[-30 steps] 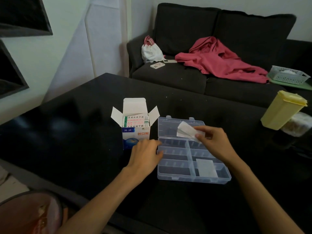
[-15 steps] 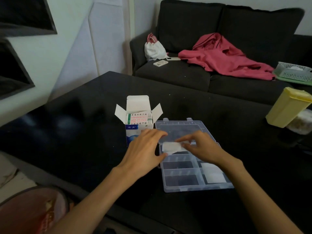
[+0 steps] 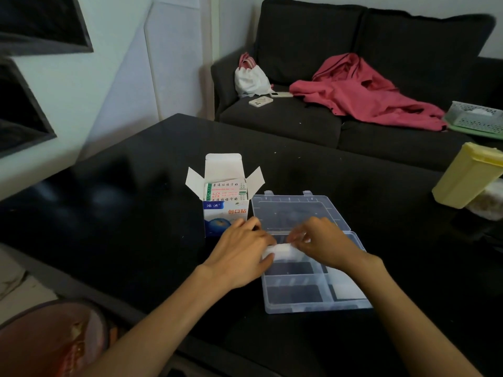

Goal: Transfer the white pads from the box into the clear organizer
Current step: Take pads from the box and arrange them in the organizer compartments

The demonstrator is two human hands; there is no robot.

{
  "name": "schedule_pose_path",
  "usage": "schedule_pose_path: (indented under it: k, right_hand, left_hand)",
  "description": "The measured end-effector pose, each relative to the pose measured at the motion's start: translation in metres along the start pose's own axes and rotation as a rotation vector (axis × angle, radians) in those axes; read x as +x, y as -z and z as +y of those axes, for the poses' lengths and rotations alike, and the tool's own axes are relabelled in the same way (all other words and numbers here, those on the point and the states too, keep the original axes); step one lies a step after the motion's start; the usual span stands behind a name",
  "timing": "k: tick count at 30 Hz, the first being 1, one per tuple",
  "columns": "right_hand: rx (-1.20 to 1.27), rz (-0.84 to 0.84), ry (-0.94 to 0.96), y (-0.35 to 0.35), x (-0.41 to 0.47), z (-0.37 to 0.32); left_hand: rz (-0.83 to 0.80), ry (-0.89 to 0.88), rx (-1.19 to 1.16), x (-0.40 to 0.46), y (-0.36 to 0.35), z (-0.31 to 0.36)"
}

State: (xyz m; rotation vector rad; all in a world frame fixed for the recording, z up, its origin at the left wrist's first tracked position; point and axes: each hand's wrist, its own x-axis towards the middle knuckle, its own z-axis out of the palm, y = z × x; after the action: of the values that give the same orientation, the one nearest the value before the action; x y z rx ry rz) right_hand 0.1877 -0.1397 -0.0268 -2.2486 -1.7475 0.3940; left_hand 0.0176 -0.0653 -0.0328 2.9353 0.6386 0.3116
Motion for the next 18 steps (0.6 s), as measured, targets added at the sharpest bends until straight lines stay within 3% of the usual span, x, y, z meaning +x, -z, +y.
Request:
schedule_pose_path:
  k: [6,11,18]
  right_hand:
    - [-0.146,0.140,-0.036,0.032,0.000,-0.001]
    - [-0.189,0.047,-0.141,0.013,0.005,-0.002]
    - [-0.240,-0.046,-0.126,0.001,0.003,0.003]
  left_hand:
    - [-0.031,0.002,0.029,0.003,-0.001,-0.003]
    - [-0.058,0.005,0.026,0.006,-0.001,-0.005]
    - [-0.153,0.013,-0.009,0.008,0.000,-0.004]
